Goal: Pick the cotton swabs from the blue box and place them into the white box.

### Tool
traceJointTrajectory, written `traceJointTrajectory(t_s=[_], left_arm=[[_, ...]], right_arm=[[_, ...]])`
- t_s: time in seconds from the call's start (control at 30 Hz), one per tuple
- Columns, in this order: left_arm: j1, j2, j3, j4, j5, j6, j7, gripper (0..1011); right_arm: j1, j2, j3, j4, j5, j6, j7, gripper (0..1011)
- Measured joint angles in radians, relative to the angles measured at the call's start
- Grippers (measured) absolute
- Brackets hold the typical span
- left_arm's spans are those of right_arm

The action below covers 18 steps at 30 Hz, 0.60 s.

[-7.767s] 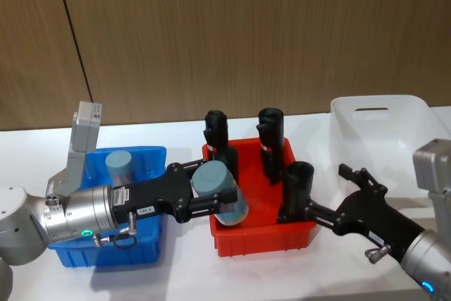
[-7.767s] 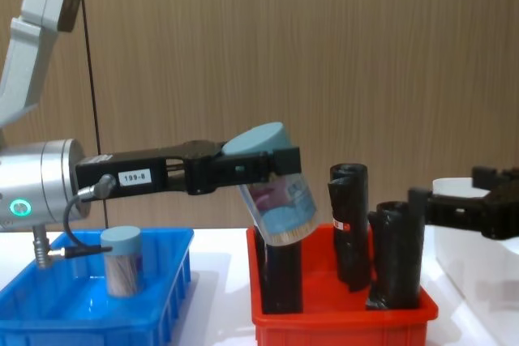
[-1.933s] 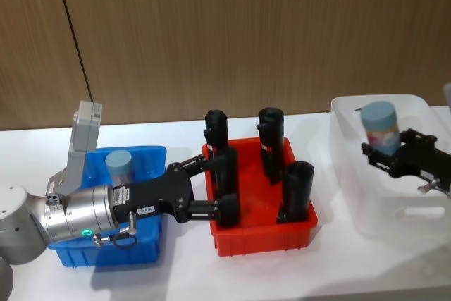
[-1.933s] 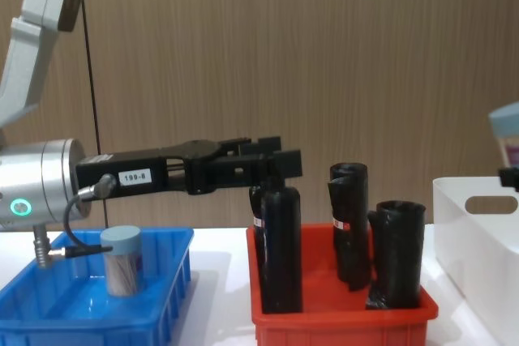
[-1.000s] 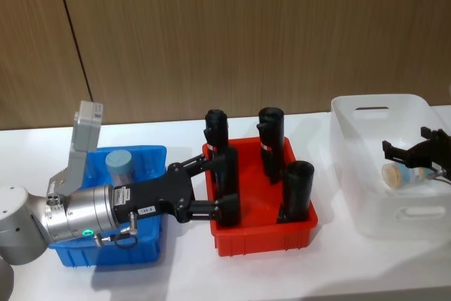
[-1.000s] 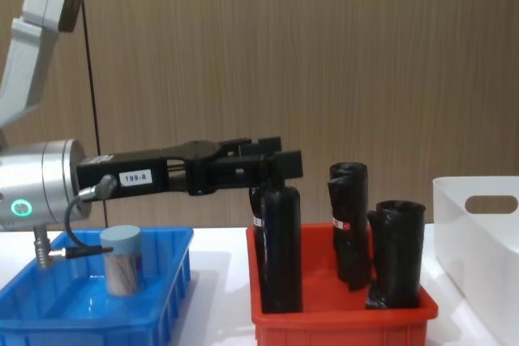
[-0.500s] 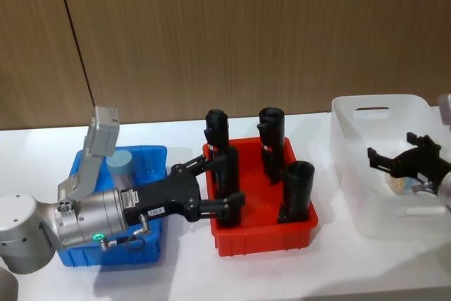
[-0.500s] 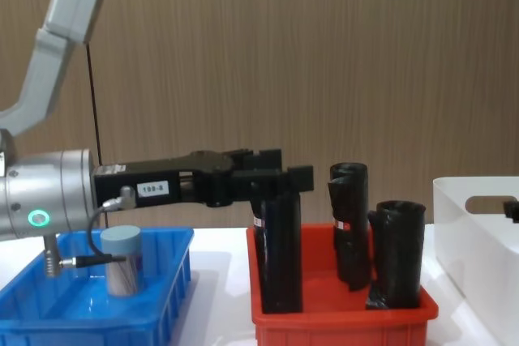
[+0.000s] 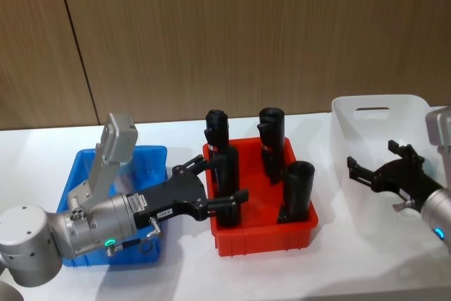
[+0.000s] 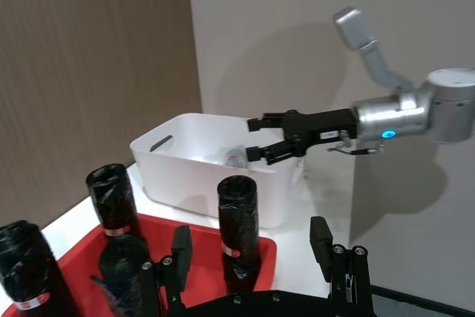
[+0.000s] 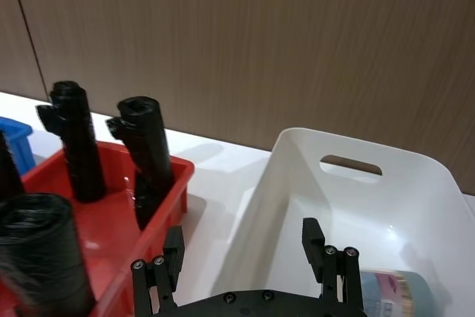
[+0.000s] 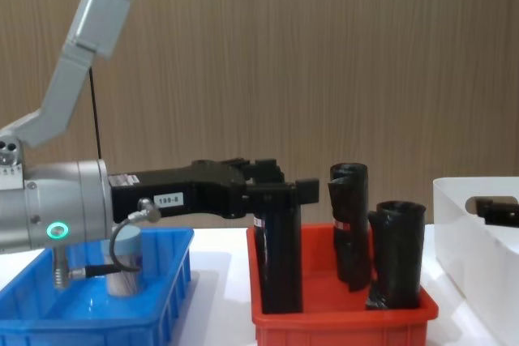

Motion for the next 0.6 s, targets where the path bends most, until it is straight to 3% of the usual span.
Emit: traceJointTrajectory(t_s=[0.6], left_arm=[[0.071,0.009,0.020,-0.112,0.064,0.008,0.239,1004]], right_arm=[[-0.179,-0.028,-0.006,-0.236,0.007,-0.047,-0.080,1002]])
